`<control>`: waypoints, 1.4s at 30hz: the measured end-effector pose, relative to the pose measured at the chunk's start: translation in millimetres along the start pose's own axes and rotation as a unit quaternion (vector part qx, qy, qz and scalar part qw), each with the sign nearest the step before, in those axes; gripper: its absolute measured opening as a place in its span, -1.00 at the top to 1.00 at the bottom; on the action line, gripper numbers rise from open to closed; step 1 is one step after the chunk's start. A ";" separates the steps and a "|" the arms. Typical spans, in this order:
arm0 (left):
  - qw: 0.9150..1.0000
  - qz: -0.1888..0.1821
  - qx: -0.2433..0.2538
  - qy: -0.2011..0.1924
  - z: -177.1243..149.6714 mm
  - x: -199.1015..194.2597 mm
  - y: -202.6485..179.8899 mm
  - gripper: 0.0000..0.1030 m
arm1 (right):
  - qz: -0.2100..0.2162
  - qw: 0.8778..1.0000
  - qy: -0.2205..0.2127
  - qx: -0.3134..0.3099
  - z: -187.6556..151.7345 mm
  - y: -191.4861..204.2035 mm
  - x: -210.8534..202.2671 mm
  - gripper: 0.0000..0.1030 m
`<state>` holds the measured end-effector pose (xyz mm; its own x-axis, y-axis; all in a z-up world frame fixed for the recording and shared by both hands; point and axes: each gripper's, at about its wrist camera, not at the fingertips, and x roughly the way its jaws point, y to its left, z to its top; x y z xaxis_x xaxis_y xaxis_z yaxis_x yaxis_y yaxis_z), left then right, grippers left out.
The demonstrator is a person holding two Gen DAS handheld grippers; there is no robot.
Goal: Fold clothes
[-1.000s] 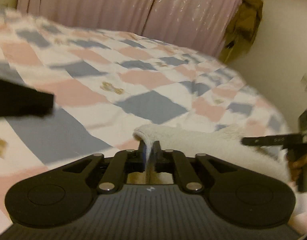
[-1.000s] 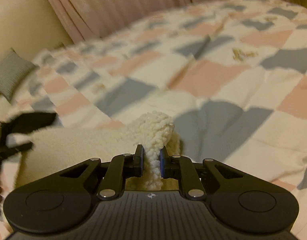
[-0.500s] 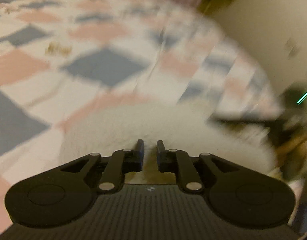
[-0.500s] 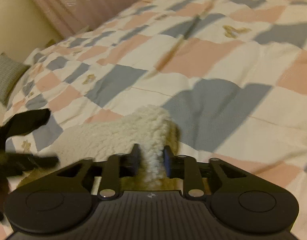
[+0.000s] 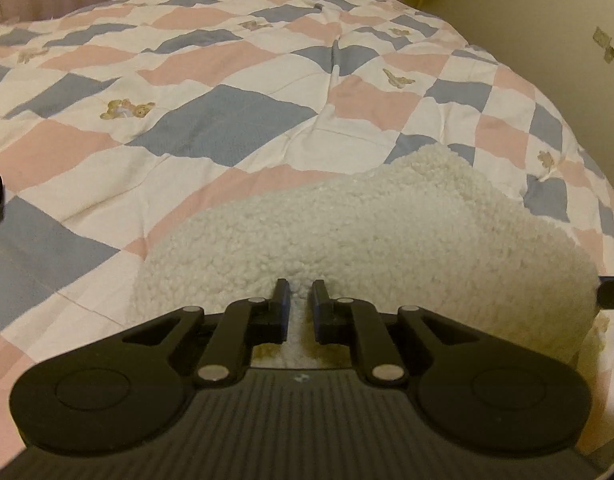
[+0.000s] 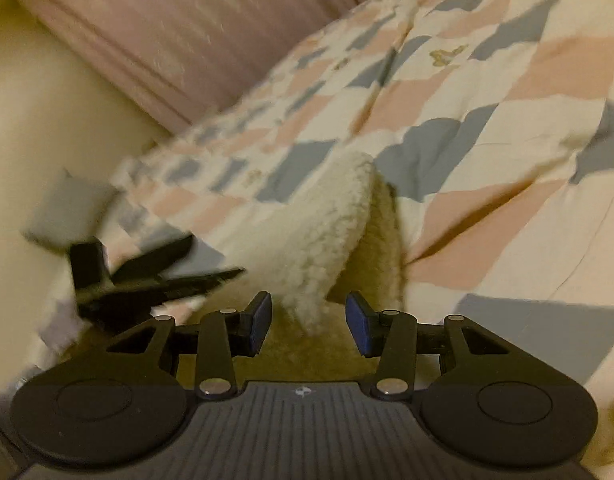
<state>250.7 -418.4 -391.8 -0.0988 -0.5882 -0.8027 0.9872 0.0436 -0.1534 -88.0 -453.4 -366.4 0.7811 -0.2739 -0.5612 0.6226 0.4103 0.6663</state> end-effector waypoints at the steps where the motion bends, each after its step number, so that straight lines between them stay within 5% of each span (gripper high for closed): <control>1: 1.000 0.004 0.007 0.000 -0.4 -0.1 -2.2 0.81 | 0.010 1.000 0.000 -0.003 -1.0 -1.7 4.2 0.11; 5: 0.999 0.027 0.037 0.002 -1.6 2.3 -10.0 0.80 | 0.055 0.998 0.035 0.015 -13.4 -23.8 29.8 0.32; 8: 0.998 0.035 0.053 0.007 -2.2 6.1 -14.6 0.77 | 0.051 0.992 0.106 0.044 -16.7 -45.6 40.6 0.35; 12: 0.993 0.061 0.098 0.006 -4.8 8.5 -27.3 0.76 | -0.015 0.986 0.164 -0.004 -6.2 -34.5 29.4 0.29; 14: 0.991 0.071 0.109 0.007 -4.7 8.4 -31.6 0.77 | -0.070 0.991 0.115 -0.019 0.6 -24.0 8.3 0.34; 19: 0.989 0.082 0.124 0.013 -3.7 7.8 -37.3 0.77 | -0.015 0.999 -0.030 -0.016 0.5 3.5 -20.4 0.36; 23: 0.986 0.098 0.135 0.024 2.8 4.0 -45.9 0.81 | -0.014 1.000 -0.017 0.007 -9.7 -1.6 14.3 0.45; 25: 0.987 0.081 0.137 0.009 14.6 -12.4 -55.2 0.84 | -0.009 1.000 -0.019 0.005 -11.0 -4.5 16.7 0.45; 30: 0.987 -0.062 0.151 0.005 35.0 -22.8 -92.8 0.82 | 0.025 0.999 -0.006 0.031 -8.6 -21.7 17.5 0.43; 33: 0.976 -0.041 0.211 0.044 18.6 12.1 -112.2 0.81 | 0.070 0.994 -0.001 0.080 -1.2 -48.8 9.3 0.50; 35: 0.978 -0.046 0.199 0.041 15.0 18.2 -108.7 0.82 | 0.066 0.990 0.015 0.120 7.6 -77.8 8.6 0.90; 38: 0.984 -0.058 0.164 0.036 15.0 19.6 -100.1 0.81 | 0.071 0.985 0.067 0.145 20.6 -119.8 25.9 0.90; 42: 0.986 -0.060 0.156 0.025 12.4 17.4 -99.7 0.81 | 0.146 0.970 0.138 0.137 35.6 -132.6 69.7 0.90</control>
<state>152.1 -443.0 -383.3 -0.2149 -0.5333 -0.8181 0.9580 -0.2780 -0.0704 -114.4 -557.9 -476.5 0.9067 0.0788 -0.4144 0.3961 0.1784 0.9007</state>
